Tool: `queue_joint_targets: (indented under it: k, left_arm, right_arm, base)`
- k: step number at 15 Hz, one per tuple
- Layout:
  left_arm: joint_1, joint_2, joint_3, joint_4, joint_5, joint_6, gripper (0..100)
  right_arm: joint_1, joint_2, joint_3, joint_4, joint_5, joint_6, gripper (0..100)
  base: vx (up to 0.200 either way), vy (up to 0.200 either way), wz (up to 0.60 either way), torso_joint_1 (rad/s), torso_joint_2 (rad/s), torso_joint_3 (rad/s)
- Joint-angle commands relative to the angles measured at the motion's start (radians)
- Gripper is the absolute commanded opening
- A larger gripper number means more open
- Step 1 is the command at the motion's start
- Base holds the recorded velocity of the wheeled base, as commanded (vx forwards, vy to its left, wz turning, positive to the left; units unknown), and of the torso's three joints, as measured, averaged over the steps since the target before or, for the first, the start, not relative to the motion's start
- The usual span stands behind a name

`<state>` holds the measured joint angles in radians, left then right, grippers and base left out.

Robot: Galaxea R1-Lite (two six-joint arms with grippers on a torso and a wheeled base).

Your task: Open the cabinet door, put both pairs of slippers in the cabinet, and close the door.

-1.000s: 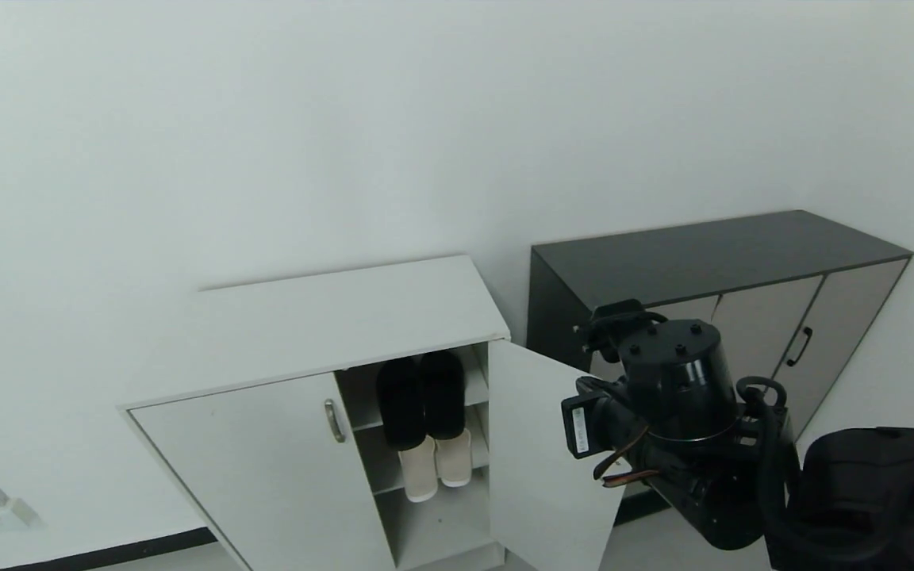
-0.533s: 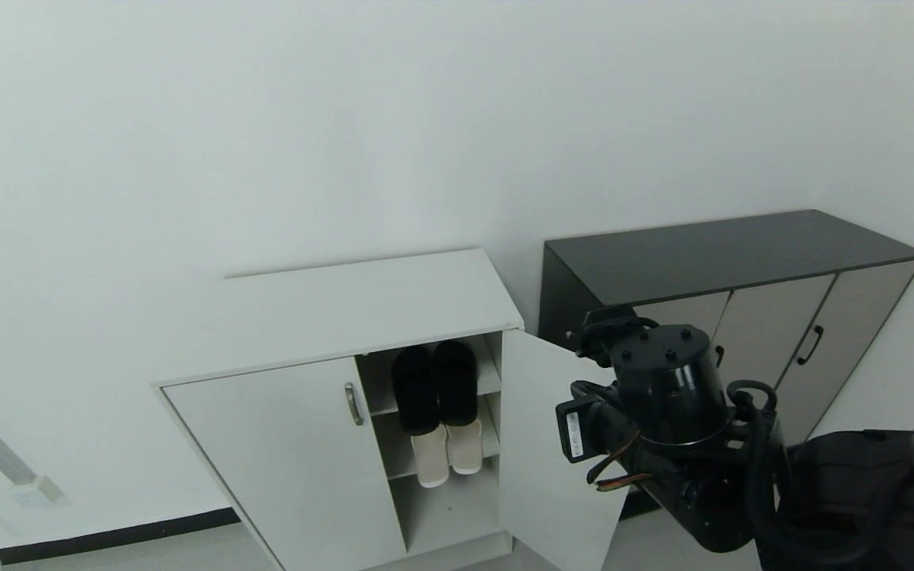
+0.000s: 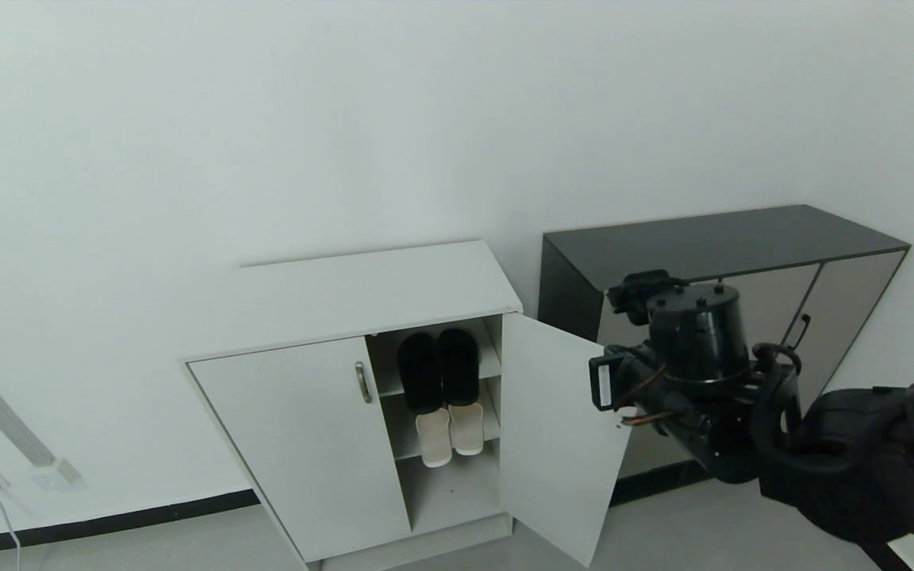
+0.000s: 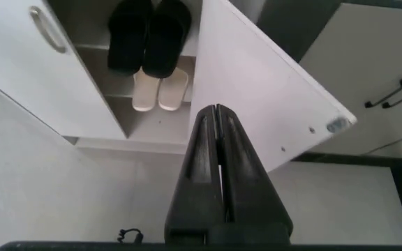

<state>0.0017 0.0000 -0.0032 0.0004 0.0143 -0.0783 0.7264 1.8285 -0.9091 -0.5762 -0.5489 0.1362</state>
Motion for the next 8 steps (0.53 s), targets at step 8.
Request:
queue_joint_targets:
  k: [8]
  left_arm:
    - [0.0, 0.0, 0.0, 0.0, 0.001, -0.001, 0]
  right_arm:
    - [-0.294, 0.301, -0.396, 0.159, 0.179, 0.028, 0]
  base:
    - [0.0, 0.0, 0.0, 0.0, 0.0, 0.0]
